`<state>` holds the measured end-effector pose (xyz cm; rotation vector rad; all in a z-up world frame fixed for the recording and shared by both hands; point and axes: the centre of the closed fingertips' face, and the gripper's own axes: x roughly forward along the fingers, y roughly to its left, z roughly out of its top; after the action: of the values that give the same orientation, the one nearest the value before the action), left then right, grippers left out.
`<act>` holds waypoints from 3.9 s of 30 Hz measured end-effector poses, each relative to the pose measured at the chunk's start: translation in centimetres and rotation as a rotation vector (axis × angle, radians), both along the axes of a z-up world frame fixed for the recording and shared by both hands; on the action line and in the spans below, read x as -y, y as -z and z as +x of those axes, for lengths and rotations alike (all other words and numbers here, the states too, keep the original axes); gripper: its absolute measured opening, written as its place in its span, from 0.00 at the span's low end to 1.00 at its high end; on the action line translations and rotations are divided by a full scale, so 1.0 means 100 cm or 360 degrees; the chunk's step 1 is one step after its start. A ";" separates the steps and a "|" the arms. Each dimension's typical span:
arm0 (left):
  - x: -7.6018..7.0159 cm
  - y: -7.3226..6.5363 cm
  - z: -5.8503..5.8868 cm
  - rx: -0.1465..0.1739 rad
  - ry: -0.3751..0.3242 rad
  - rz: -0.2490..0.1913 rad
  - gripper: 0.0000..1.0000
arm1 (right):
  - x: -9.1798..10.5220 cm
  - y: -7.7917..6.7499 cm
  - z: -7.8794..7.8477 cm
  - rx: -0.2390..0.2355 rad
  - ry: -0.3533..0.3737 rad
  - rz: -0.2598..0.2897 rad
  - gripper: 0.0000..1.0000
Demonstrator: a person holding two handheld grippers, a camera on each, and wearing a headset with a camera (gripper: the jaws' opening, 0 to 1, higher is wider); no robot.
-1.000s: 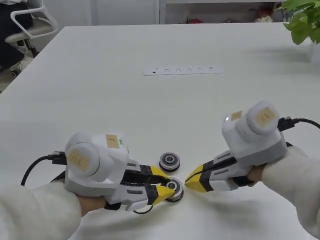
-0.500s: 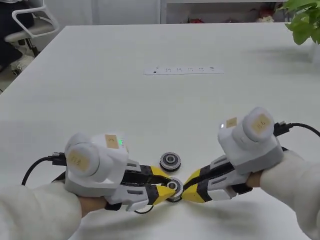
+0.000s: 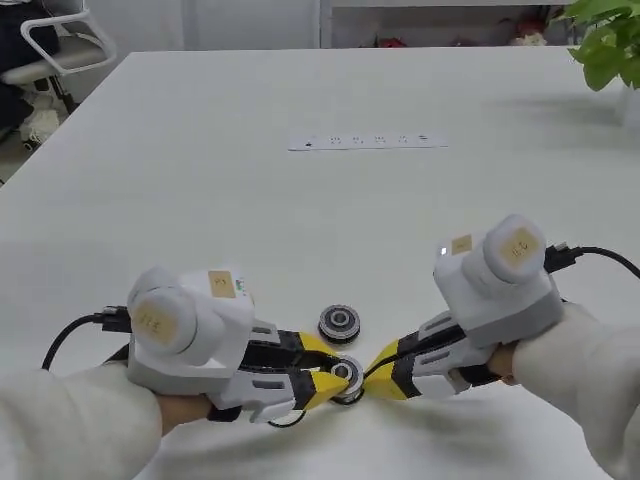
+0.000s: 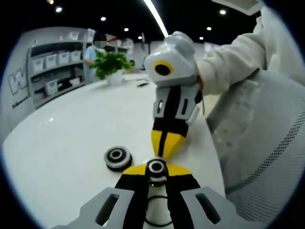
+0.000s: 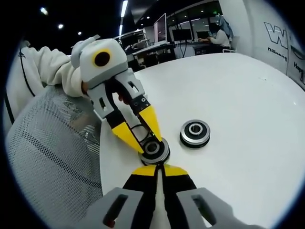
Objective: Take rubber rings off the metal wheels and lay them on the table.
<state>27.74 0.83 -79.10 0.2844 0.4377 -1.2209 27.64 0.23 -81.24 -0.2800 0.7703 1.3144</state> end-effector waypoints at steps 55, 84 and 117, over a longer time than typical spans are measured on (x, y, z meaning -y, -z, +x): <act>0.000 0.001 0.000 0.0036 0.0023 0.0000 0.14 | -0.005 -0.018 0.003 -0.0367 0.0313 0.0126 0.00; 0.000 0.000 -0.001 0.0037 0.0021 -0.0001 0.14 | -0.006 -0.019 0.005 -0.0359 0.0293 0.0145 0.00; -0.003 -0.004 -0.008 0.0099 0.0131 0.0120 0.22 | -0.008 -0.027 0.007 -0.0346 0.0338 0.0181 0.00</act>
<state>26.97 1.15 -78.70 0.4071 0.4219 -1.2738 28.35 1.08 -78.58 0.0369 0.8789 1.1932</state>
